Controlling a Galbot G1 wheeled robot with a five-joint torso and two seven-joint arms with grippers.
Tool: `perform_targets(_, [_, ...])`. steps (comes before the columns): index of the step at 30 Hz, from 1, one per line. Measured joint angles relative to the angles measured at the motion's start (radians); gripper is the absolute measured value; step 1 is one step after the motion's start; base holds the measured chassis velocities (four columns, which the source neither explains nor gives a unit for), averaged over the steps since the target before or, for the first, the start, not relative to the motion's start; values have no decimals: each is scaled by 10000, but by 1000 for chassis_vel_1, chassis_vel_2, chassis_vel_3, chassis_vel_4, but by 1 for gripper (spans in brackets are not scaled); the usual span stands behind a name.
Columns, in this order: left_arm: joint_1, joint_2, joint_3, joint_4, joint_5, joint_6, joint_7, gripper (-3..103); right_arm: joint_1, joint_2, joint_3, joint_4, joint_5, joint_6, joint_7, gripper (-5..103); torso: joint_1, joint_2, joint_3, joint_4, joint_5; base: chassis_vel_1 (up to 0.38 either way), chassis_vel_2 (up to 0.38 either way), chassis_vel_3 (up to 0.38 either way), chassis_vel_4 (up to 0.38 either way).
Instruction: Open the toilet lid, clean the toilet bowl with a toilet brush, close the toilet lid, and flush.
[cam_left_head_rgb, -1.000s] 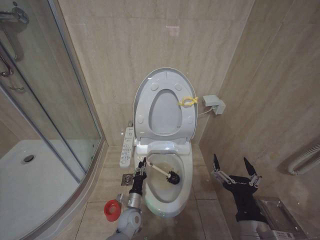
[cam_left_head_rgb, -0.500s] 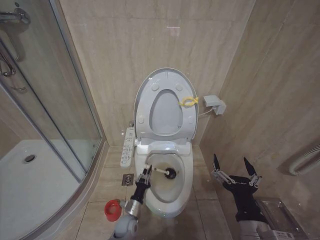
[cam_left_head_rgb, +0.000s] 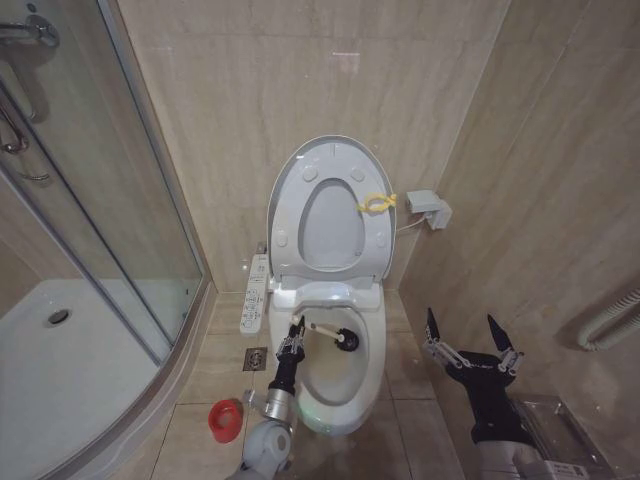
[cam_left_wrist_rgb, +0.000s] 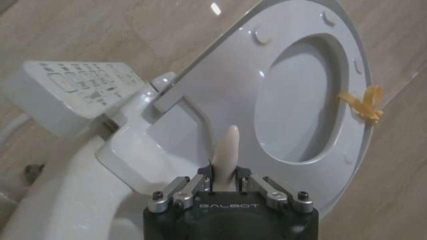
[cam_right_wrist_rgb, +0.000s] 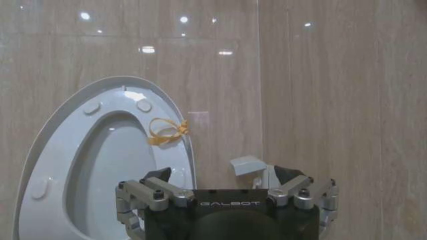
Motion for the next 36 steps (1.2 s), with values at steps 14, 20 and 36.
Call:
perform_targets(14, [-373,-27,-129,794,1382,-77,316,20,0,0,1,0,0,0,0,100,0,0,1,0,0,0,0,0,0])
perform_targets(20, [-247,180,-109,45,-790,351,1179,20,0,0,0,0,0,0,0,100,0,0,0,1,1,0,0,0,0])
perform_targets(36, [-832,-120,-213,1271,956,-146,1524,20,0,0,0,0,0,0,0,100,1,0,0,-3,0,0,0,0,0])
